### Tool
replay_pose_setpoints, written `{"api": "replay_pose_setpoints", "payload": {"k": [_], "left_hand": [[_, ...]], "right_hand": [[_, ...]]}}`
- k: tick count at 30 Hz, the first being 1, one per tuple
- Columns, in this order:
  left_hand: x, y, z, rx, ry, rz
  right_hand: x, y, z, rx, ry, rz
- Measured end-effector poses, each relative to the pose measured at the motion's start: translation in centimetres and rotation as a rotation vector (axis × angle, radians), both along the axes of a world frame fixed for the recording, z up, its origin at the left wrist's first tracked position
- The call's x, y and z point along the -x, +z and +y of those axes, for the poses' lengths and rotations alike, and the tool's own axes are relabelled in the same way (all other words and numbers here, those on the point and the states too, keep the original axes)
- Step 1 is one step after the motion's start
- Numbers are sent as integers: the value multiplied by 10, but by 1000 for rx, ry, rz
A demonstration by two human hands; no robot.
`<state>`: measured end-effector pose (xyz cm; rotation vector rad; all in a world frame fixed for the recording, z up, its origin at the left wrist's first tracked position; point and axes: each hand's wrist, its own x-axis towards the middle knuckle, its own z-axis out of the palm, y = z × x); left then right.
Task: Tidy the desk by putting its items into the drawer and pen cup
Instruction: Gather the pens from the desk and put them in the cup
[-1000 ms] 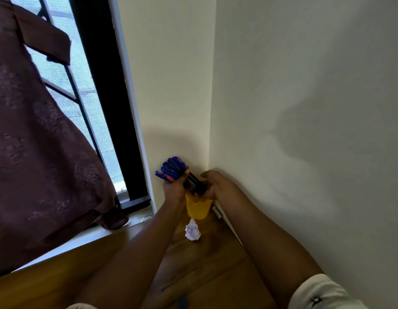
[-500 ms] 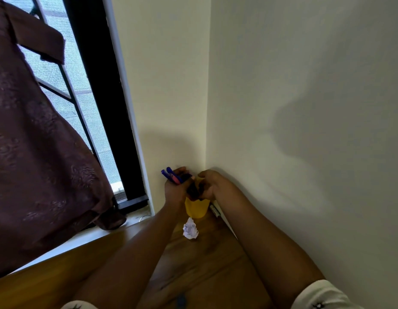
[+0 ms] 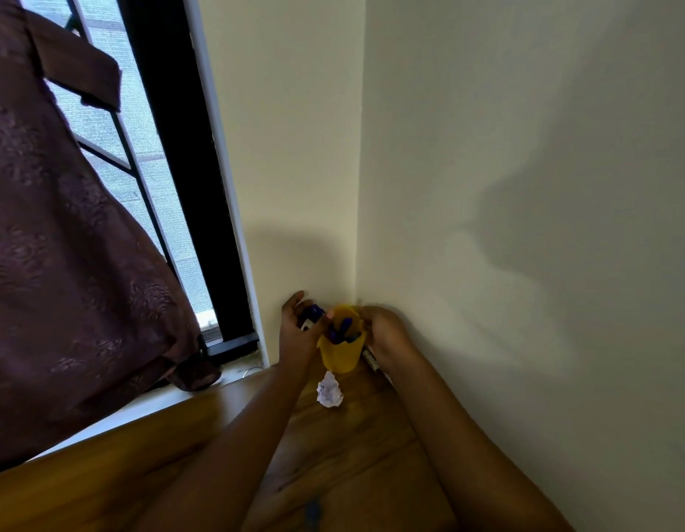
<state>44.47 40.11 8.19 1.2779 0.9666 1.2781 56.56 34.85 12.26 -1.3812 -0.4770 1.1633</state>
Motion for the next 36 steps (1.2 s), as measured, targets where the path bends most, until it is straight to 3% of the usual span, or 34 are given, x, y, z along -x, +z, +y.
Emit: {"api": "replay_pose_setpoints", "payload": {"k": [7,15,21,23,26,29,34,36], "left_hand": [[10,-30,-30,69,-37,73],[-1,-33,-35,165,-187,141],[-2,-29,-20,208,-214,201],[-2,-26,-22,221,-242,208],[-1,-16,-25,224,-271,266],[3,0,-32,222,-233,359],[36,-4,-59,171,-126,490],[61,-28,-81,55,-109,730]], "right_hand": [[13,-54,-31,-48,-125,-356],[10,-94,-11,-62,33,-412],[12,-91,0,-64,-30,-206],[12,-91,2,-51,-36,-234],[4,-101,8,1,7,-387],[6,-69,-13,37,31,-521],[-3,-59,-60,154,128,-1074],[-1,-75,-74,213,238,-1240]]}}
